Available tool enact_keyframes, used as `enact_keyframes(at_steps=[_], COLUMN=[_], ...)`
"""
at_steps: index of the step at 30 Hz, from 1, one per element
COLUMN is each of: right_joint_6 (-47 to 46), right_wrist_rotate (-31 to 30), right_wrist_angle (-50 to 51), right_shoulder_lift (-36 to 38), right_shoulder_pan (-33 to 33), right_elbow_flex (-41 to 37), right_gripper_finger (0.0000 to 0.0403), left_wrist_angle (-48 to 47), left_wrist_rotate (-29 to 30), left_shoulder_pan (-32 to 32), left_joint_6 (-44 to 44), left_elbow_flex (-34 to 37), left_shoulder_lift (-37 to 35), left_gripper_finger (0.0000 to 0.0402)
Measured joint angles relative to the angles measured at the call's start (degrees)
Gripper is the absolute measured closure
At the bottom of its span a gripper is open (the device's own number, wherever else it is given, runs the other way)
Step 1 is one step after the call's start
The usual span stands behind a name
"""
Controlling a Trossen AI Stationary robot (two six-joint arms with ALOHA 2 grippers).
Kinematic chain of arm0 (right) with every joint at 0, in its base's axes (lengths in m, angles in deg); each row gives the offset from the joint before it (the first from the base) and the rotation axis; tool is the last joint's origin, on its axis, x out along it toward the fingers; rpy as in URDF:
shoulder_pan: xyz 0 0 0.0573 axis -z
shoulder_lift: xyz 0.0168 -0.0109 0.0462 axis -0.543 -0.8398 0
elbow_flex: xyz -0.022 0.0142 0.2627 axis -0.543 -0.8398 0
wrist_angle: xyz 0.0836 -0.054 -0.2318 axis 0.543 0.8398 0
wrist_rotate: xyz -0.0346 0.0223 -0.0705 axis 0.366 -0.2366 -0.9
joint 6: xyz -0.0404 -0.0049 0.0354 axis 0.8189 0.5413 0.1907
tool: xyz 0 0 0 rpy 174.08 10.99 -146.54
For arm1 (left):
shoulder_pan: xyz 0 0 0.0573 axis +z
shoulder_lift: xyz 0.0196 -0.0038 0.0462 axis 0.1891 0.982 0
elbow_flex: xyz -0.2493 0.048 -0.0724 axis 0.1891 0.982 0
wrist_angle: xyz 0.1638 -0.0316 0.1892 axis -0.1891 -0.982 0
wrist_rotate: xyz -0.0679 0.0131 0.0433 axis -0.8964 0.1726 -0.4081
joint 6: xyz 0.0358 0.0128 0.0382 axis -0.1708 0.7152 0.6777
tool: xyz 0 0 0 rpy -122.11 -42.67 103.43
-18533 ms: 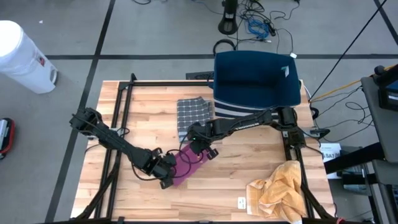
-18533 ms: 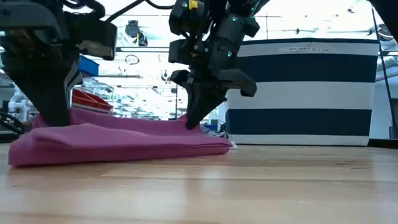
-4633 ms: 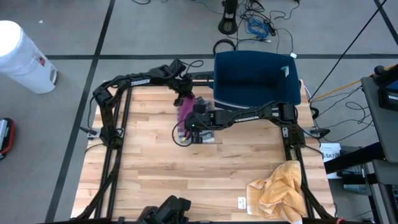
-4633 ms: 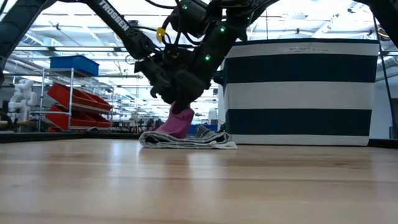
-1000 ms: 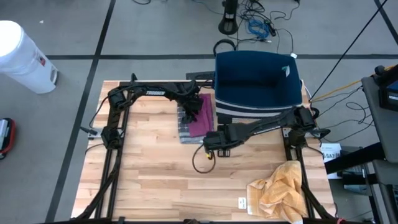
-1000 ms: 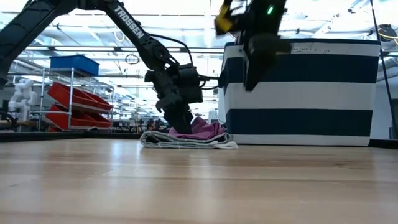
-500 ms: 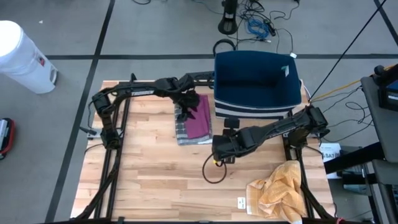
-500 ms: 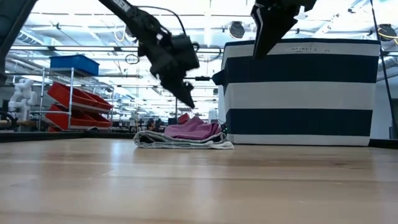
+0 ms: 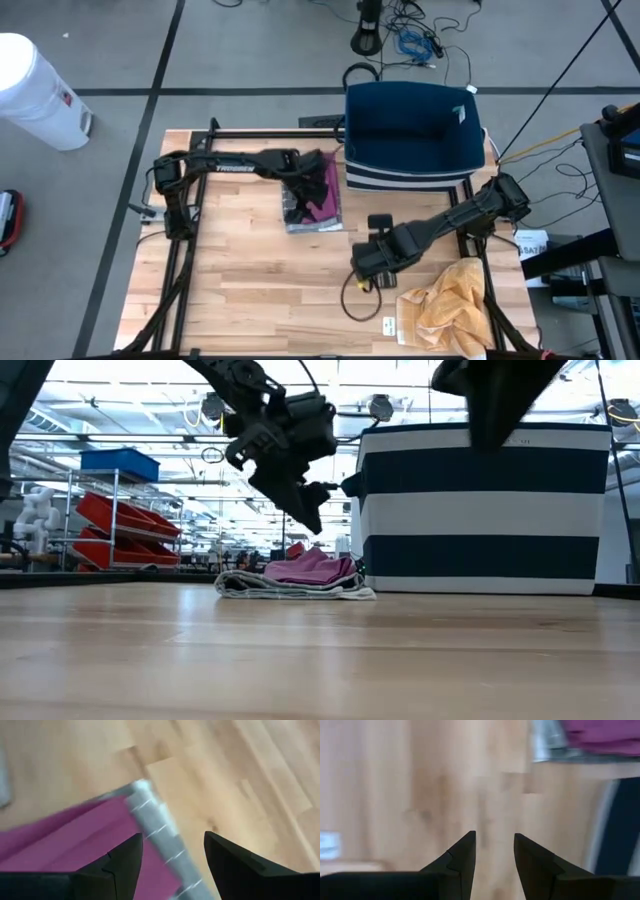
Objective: Fold towel
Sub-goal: Fold the orange checkered towel
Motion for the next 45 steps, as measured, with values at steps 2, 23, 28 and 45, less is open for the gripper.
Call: enact_keyframes(at_steps=[2, 23, 28, 45], right_joint_6=[-0.1, -20.0, -25.1, -30.7], right_wrist_rotate=[3.3, 23.1, 23.6, 26.0], right_wrist_angle=[-1.0, -1.6, -2.1, -4.6], right_shoulder_lift=[0.0, 0.0, -0.3, -7.8], right_shoulder_pan=[-1.8, -16.3, -19.9, -25.4], right_elbow_flex=[0.0, 0.0, 0.0, 0.0], right_gripper_finger=[0.0284, 0.0284, 0.0284, 0.0284], left_wrist_angle=[0.8, 22.8, 28.1, 40.8], left_wrist_rotate=[-0.1, 4.8, 7.3, 8.6], left_shoulder_pan=[-2.6, -25.2, -27.0, -29.0], left_joint_6=[-0.5, -9.2, -11.8, -16.9], left_elbow_flex=[0.0, -0.1, -0.1, -0.1], left_shoulder_lift=[0.0, 3.5, 6.4, 12.5], left_gripper_finger=[0.0184, 0.0184, 0.0184, 0.0184])
